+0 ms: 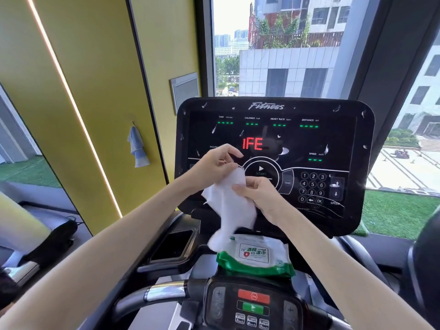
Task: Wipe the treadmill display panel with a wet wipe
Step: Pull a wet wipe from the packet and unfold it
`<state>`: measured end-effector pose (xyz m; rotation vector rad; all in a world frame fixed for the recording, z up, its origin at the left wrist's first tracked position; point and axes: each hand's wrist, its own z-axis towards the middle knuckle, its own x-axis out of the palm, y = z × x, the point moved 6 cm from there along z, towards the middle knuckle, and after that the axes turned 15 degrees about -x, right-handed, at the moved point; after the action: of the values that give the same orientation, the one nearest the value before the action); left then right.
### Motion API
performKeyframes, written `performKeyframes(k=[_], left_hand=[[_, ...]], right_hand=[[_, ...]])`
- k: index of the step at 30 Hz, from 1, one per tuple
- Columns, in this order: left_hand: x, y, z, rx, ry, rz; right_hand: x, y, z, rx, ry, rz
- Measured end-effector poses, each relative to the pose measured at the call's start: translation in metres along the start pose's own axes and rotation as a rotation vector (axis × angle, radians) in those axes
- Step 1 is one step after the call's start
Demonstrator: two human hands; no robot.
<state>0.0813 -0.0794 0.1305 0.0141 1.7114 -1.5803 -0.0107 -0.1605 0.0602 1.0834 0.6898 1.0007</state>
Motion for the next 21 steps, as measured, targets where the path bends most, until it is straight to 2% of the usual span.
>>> performKeyframes(k=[2, 4, 6, 7, 10, 12, 15, 18, 21], left_hand=[[-0.001, 0.013, -0.006, -0.161, 0.110, -0.079], [0.006, 0.033, -0.016, -0.327, 0.314, -0.034], [0.016, 0.052, -0.024, -0.386, 0.482, 0.006], [0.017, 0.059, -0.024, -0.396, 0.512, -0.022], [0.013, 0.072, -0.024, -0.442, 0.501, -0.138], [0.007, 0.078, -0.024, -0.441, 0.490, -0.114], [-0.002, 0.087, -0.020, -0.438, 0.410, -0.194], [-0.010, 0.092, -0.017, -0.426, 0.269, -0.430], [-0.009, 0.095, -0.016, -0.438, 0.143, -0.787]], right_hand=[[0.000, 0.000, 0.000, 0.039, -0.017, 0.053], [0.001, 0.001, 0.000, 0.060, -0.024, 0.106], [0.001, 0.002, 0.000, 0.062, 0.003, 0.125], [0.001, 0.002, 0.000, 0.059, 0.013, 0.113], [-0.003, 0.000, -0.001, 0.067, -0.027, 0.093], [-0.006, -0.001, -0.001, 0.081, -0.081, 0.115], [-0.011, -0.005, -0.003, 0.114, -0.122, 0.120], [-0.012, -0.010, -0.005, 0.135, -0.149, 0.135], [-0.011, -0.014, -0.004, 0.152, -0.210, 0.187]])
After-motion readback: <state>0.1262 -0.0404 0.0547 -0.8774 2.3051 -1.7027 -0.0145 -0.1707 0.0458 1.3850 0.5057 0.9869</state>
